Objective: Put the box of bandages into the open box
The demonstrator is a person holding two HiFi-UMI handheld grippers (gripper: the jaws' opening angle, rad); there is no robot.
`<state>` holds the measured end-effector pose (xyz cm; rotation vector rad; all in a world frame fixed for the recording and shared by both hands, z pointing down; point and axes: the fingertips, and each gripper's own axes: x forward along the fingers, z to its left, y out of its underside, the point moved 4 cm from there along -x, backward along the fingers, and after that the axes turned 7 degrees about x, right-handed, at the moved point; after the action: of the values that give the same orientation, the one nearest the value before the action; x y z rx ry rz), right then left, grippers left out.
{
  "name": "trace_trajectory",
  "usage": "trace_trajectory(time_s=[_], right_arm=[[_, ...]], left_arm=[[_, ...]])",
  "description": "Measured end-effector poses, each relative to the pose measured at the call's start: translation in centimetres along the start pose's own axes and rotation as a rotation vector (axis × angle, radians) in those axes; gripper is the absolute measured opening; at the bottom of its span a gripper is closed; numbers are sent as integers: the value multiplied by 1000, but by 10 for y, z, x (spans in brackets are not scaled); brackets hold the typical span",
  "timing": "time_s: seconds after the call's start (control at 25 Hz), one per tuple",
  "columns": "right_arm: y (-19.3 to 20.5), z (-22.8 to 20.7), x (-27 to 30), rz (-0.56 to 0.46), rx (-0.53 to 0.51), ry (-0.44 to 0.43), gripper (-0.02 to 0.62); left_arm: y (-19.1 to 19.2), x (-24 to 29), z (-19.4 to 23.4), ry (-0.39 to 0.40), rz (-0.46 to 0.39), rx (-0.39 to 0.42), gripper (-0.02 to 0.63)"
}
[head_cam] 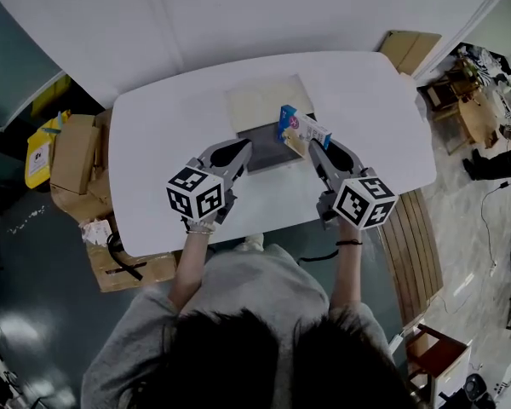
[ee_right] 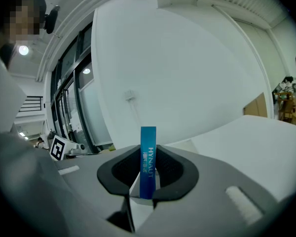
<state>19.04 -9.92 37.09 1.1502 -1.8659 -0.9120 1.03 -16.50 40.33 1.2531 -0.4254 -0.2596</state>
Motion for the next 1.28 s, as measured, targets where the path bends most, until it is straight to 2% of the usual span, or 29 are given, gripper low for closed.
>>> trace_trajectory(time_s=[0.28, 0.6, 0.88, 1.28], right_arm=[[1, -10, 24, 89, 22, -51, 91], [-3, -27, 46, 228, 30, -132, 91], [15, -38, 71, 391, 75, -218, 90], [39, -51, 100, 547, 141, -298, 89]], left_arm=[[10, 10, 11, -20, 37, -39, -2], [17, 23, 15, -82, 53, -109, -2], [35, 22, 23, -129, 77, -159, -2], [53, 28, 28, -147, 88, -216, -2]])
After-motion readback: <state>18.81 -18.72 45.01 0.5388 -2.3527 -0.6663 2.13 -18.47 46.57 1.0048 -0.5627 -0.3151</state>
